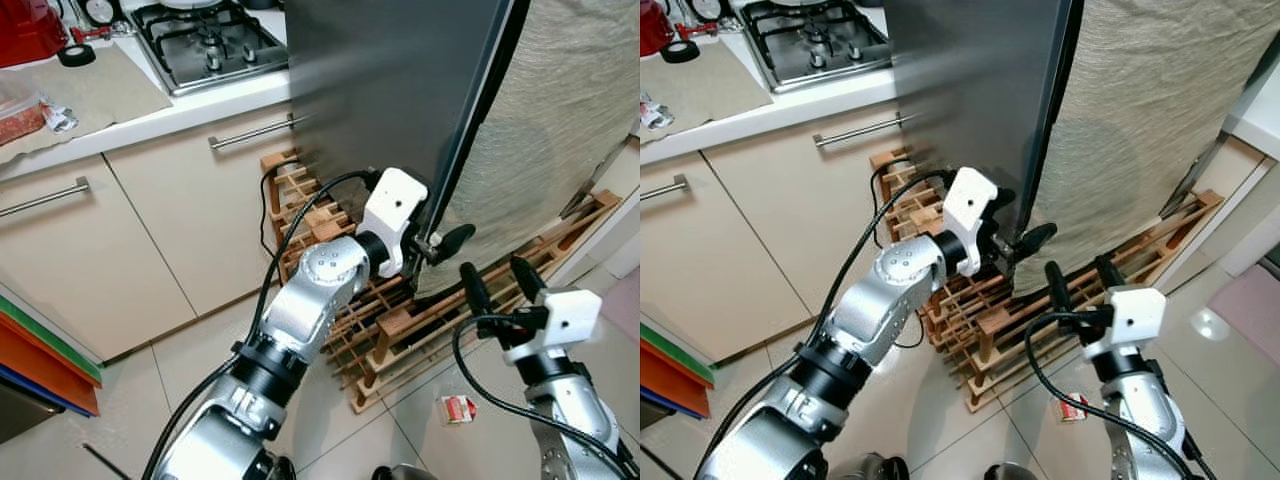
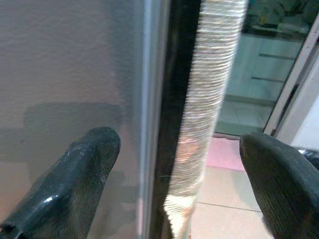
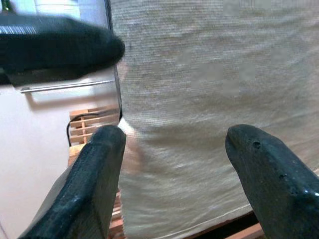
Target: Restocking fridge
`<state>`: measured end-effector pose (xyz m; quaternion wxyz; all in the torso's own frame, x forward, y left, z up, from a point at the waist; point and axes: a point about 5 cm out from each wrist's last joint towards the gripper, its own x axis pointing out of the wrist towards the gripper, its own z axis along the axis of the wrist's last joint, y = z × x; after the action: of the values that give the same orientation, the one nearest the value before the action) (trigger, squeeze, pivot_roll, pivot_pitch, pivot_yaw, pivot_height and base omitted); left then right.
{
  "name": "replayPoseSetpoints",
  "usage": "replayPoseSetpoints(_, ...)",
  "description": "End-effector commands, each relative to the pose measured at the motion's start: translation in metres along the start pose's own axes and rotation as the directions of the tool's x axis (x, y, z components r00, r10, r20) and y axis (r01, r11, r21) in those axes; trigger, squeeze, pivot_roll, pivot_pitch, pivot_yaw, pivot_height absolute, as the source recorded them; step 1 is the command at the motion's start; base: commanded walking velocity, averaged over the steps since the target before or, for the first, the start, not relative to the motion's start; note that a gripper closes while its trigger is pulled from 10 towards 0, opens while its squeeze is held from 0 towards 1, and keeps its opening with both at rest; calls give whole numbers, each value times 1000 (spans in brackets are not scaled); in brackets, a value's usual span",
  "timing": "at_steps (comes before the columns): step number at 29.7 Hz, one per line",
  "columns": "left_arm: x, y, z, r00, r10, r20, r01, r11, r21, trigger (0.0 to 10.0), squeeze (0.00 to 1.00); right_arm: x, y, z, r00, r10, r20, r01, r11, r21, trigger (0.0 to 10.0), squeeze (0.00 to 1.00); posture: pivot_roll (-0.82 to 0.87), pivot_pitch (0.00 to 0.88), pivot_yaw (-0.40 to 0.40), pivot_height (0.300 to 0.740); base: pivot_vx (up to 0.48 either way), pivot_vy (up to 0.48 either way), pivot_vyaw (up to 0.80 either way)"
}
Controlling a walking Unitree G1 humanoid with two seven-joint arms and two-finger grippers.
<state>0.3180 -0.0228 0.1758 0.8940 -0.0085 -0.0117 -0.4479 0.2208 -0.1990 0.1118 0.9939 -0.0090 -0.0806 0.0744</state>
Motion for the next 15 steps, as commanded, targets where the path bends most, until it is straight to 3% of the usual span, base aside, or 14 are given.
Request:
replayPoseSetpoints(1,22,-25,24,994,-56,90,58,998,-26,10000,0,0,2,4,1000,-7,-6,7,1000,-16,10000,12,-93,73,30,740,0,0,0)
replayPoseSetpoints(7,14,-10,28,991,32,130,-32,999,-4,10000,0,0,-1,8,997,-74,8,75,996,-51,10000,4,-88,74,30,740,0,0,0)
replayPoseSetpoints(15,-22,36,18,957,260,130,-261,965,-8,10000,0,10,4,16,989,-149,-19,147,986,-83,10000,4,-70,68,35,740,0,0,0)
